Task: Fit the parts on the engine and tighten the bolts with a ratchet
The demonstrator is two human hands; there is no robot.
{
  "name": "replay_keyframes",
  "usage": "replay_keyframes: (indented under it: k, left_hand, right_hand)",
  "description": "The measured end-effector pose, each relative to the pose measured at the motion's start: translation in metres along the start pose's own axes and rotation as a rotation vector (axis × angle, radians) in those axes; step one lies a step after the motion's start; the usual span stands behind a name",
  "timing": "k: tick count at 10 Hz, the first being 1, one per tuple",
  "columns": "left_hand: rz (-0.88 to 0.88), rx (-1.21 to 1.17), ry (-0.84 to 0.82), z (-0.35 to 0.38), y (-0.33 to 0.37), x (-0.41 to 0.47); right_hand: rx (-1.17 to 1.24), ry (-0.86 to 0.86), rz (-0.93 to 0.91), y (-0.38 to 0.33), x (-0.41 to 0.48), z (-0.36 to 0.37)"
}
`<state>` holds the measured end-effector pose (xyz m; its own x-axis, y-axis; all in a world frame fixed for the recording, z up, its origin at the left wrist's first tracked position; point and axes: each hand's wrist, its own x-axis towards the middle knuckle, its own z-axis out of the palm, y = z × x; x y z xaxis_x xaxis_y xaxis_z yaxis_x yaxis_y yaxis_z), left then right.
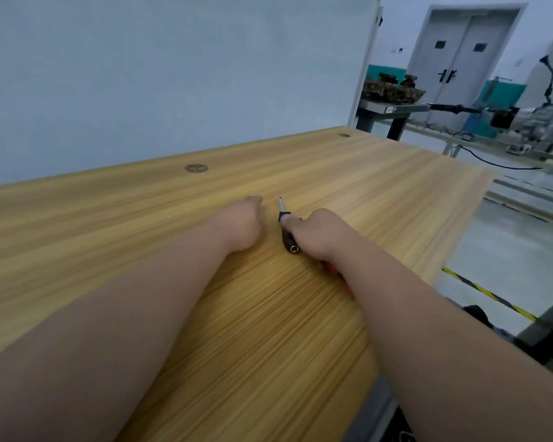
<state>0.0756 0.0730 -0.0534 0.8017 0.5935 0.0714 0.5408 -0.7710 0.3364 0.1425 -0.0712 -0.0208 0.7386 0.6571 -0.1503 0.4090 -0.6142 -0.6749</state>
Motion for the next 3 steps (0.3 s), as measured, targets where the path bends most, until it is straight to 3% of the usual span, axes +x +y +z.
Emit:
replay_keyframes:
  k: [1, 2, 3]
  left_hand:
    - [-0.077, 0.094, 0.074, -0.004, 0.011, -0.009]
    - [-0.143, 0.141, 0.128, -0.009, 0.014, -0.014]
    - [-0.151, 0.049, 0.108, -0.005, 0.020, -0.021]
  right_hand:
    - [0.461, -0.062, 0.107, 0.007, 0.000, -0.017]
    - [0.628, -0.049, 0.008, 0.019, 0.005, -0.024]
    - [0.679, 0.129, -0.068, 0.032, 0.005, -0.023]
